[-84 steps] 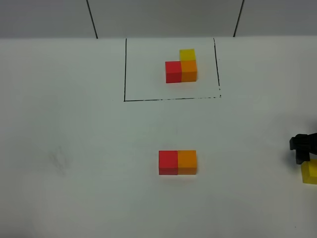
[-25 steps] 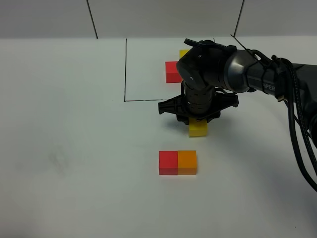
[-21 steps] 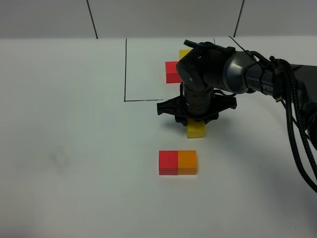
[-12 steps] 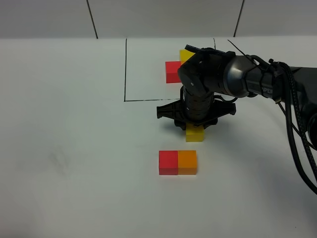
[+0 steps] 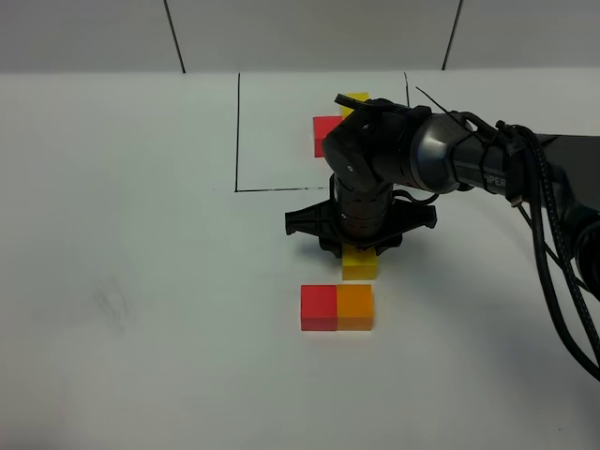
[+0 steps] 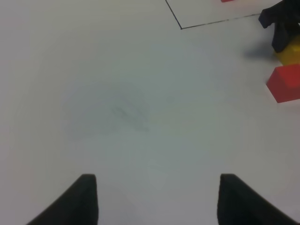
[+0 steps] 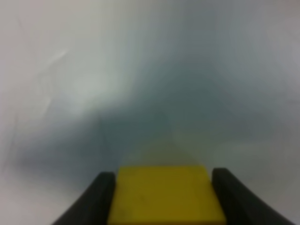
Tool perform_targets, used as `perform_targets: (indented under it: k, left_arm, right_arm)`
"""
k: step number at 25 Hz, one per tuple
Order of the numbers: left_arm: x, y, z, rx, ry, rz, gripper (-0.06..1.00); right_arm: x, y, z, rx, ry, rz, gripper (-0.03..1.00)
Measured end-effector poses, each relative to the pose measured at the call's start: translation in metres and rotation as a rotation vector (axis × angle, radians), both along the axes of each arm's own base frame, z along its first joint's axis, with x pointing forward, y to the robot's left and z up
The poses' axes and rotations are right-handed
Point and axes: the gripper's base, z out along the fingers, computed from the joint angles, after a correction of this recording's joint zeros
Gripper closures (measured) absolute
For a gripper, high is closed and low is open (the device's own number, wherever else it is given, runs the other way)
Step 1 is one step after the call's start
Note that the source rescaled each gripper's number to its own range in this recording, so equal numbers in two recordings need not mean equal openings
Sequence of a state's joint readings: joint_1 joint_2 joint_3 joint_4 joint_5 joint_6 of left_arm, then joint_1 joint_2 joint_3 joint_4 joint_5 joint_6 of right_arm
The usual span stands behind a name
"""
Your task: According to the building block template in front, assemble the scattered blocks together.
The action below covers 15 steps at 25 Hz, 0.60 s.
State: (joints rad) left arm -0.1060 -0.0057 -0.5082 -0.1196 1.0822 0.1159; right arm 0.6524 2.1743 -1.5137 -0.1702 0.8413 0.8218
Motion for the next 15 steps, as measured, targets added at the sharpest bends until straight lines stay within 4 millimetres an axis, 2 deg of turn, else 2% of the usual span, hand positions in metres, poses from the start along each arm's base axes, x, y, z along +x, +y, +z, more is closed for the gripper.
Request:
perform_targets:
  k: [15]
  left_arm:
    - [0.000, 0.000, 0.000, 0.000, 0.000, 0.000, 0.70]
  right_arm:
    - [-0.011, 0.001, -0.006, 0.000, 0.015, -0.024, 0.97]
